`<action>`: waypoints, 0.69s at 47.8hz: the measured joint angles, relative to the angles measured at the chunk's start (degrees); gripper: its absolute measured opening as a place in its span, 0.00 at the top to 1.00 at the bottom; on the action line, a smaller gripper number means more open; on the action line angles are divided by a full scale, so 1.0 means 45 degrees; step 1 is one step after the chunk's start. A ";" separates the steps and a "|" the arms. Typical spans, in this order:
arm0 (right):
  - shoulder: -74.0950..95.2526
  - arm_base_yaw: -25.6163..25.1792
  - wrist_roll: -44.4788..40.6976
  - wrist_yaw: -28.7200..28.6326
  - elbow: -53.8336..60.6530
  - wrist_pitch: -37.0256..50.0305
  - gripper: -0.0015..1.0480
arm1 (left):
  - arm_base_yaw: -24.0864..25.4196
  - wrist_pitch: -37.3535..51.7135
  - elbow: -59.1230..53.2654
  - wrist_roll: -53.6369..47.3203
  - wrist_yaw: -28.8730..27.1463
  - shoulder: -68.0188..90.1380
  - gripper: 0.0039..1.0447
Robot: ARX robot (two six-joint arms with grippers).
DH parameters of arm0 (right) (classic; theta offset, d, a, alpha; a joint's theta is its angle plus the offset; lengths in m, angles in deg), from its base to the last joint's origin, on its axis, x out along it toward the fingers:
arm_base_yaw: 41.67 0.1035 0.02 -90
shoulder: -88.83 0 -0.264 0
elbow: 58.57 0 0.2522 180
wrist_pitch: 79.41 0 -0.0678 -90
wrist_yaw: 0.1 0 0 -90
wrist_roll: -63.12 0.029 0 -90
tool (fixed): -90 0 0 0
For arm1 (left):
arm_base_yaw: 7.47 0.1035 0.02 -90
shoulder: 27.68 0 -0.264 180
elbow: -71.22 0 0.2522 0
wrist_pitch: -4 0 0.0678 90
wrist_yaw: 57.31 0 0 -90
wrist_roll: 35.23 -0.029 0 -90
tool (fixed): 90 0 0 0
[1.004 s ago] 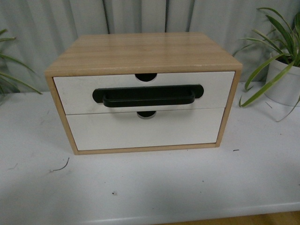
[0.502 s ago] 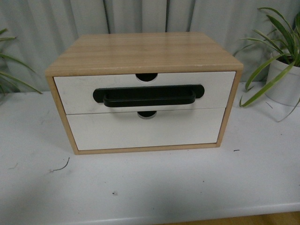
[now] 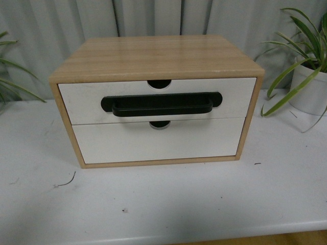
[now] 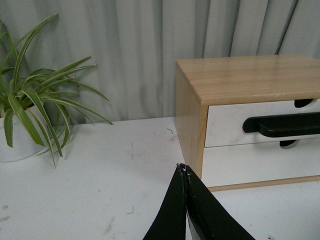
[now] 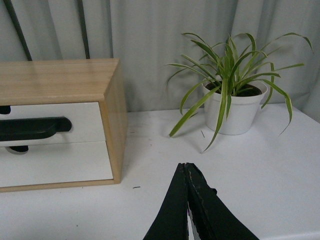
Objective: Close drawer sideways
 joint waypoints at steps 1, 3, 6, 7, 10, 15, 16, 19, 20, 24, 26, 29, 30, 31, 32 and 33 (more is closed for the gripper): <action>-0.0087 0.0000 0.0000 0.0000 0.0000 -0.0063 0.98 | 0.0000 -0.0073 0.0000 0.0000 0.0000 -0.0044 0.99; -0.0287 0.0000 0.0000 0.0000 0.0000 -0.0199 0.98 | 0.0000 -0.0219 0.0000 0.0000 0.0000 -0.0151 0.99; -0.0559 0.0000 0.0000 0.0000 0.0000 -0.0481 0.98 | 0.0000 -0.0481 0.0005 0.0000 0.0000 -0.0393 0.99; -0.0627 0.0000 0.0000 0.0000 0.0000 -0.0578 0.98 | -0.0005 -0.0971 0.0029 0.0000 -0.0019 -0.0729 0.99; -0.0801 0.0000 0.0005 0.0005 0.0000 -0.0743 0.98 | 0.0000 -0.2472 0.0010 0.0000 0.0044 -0.1719 0.99; -0.1088 0.0000 0.0005 0.0000 0.0000 -0.1039 0.98 | -0.0005 -0.2356 0.0053 -0.0005 0.0019 -0.2409 0.99; -0.1151 0.0000 0.0000 -0.0005 0.0000 -0.1107 0.98 | 0.0000 -0.2433 0.0063 0.0000 -0.0005 -0.2399 0.99; -0.1277 0.0000 0.0000 -0.0010 0.0000 -0.1214 0.98 | 0.0000 -0.2671 0.0010 0.0000 0.0024 -0.2404 0.99; -0.1370 0.0000 0.0005 -0.0015 0.0000 -0.1297 0.98 | 0.0000 -0.2647 0.0010 0.0005 -0.0015 -0.2399 0.99; -0.2516 0.0000 0.0000 -0.0034 -0.0010 -0.3211 0.98 | 0.0000 -0.2535 0.0010 0.0000 0.0000 -0.2404 0.99; -0.3215 0.0000 0.0000 -0.0019 -0.0010 -0.3672 0.98 | 0.0000 -0.2599 0.0010 0.0000 -0.0005 -0.2404 0.99; -0.3565 0.0000 0.0005 -0.0029 -0.0019 -0.3385 0.98 | 0.0000 -0.2584 0.0010 0.0000 0.0000 -0.2404 0.99; -0.3575 0.0000 0.0005 -0.0029 -0.0044 -0.3381 0.98 | 0.0000 -0.2589 0.0010 0.0005 0.0000 -0.2404 0.99; -0.3565 0.0000 0.0005 -0.0024 -0.0049 -0.3415 0.98 | 0.0000 -0.2589 0.0010 0.0000 0.0000 -0.2404 0.99; -0.3555 0.0000 0.0005 -0.0010 -0.0029 -0.3565 0.98 | 0.0000 -0.2569 0.0010 0.0000 0.0000 -0.2404 0.99; -0.3570 0.0000 0.0005 -0.0015 -0.0010 -0.3701 0.98 | 0.0000 -0.2565 0.0010 0.0000 0.0000 -0.2404 0.99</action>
